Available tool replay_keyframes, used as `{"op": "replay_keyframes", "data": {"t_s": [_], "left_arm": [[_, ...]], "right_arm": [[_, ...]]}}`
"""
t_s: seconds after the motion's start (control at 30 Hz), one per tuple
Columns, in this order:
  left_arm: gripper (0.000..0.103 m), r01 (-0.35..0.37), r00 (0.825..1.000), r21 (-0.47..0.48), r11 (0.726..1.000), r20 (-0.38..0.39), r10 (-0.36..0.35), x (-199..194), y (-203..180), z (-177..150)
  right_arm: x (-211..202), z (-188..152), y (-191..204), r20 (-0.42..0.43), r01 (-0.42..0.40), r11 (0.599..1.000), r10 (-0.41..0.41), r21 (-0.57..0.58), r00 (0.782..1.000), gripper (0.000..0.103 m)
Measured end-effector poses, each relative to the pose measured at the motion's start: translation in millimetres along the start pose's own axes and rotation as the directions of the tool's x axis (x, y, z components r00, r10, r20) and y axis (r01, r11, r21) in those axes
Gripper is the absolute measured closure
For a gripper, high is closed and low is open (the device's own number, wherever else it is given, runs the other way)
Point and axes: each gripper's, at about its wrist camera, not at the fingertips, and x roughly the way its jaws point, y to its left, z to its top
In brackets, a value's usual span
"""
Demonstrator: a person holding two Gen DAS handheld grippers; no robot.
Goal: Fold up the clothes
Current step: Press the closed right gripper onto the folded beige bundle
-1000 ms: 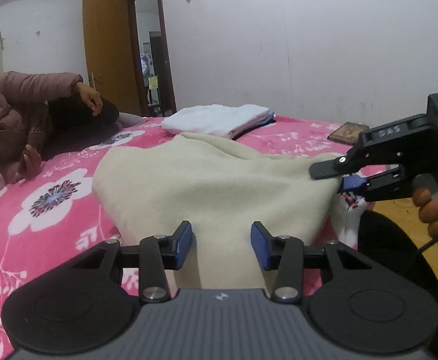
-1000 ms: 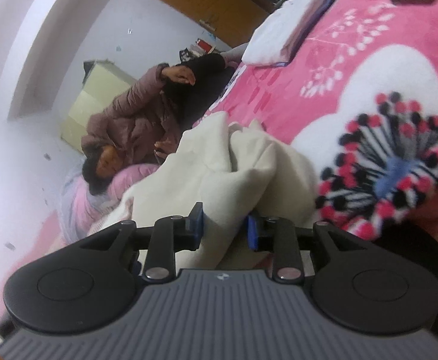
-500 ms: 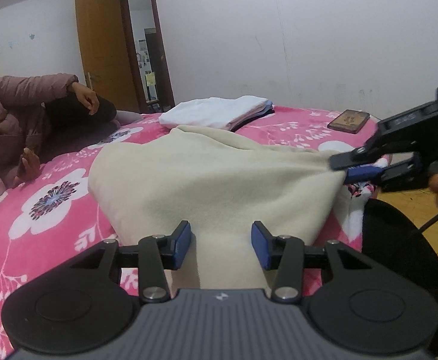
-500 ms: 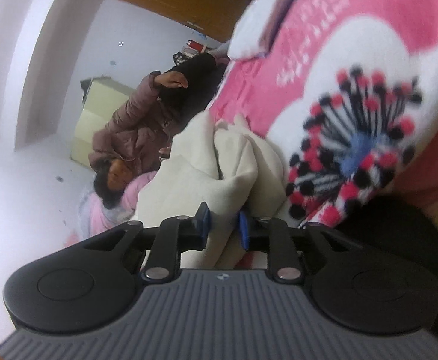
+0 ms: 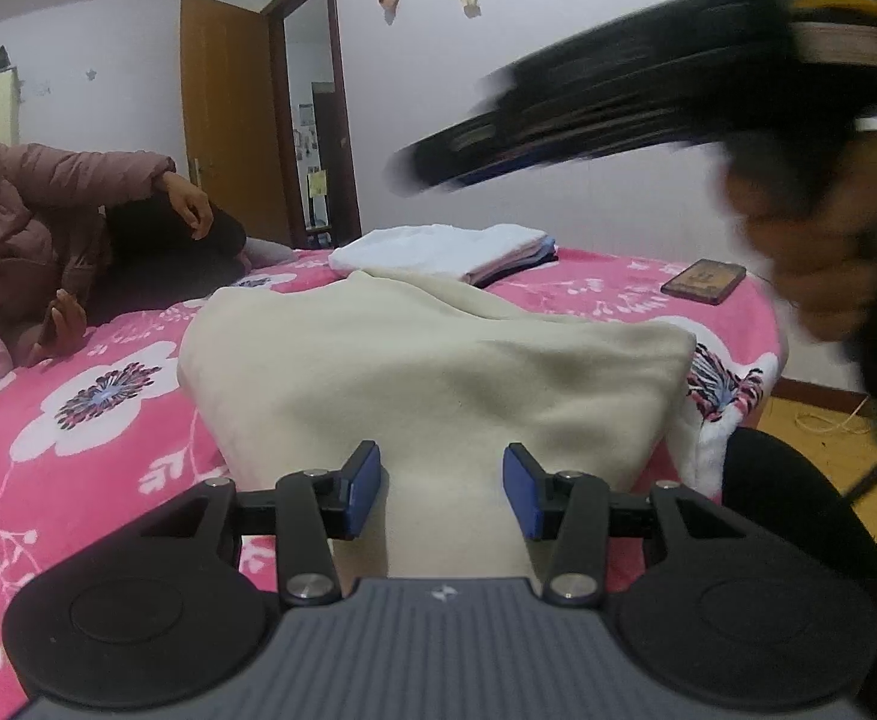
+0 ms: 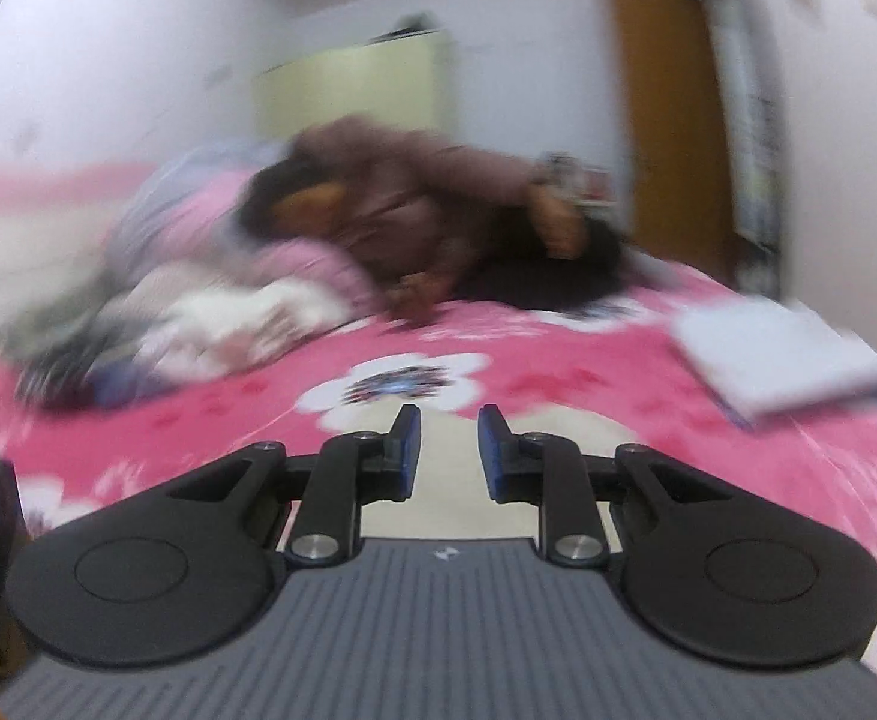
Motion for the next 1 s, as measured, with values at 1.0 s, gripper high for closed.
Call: {"op": "replay_keyframes", "data": {"t_s": [1.0], "left_arm": [[0.058, 0.091, 0.987, -0.114, 0.989, 0.14, -0.075, 3, 10, -36]], "right_arm": [[181, -12, 5, -0.414, -0.149, 0.976, 0.072, -0.157, 0.907, 0.089]]}}
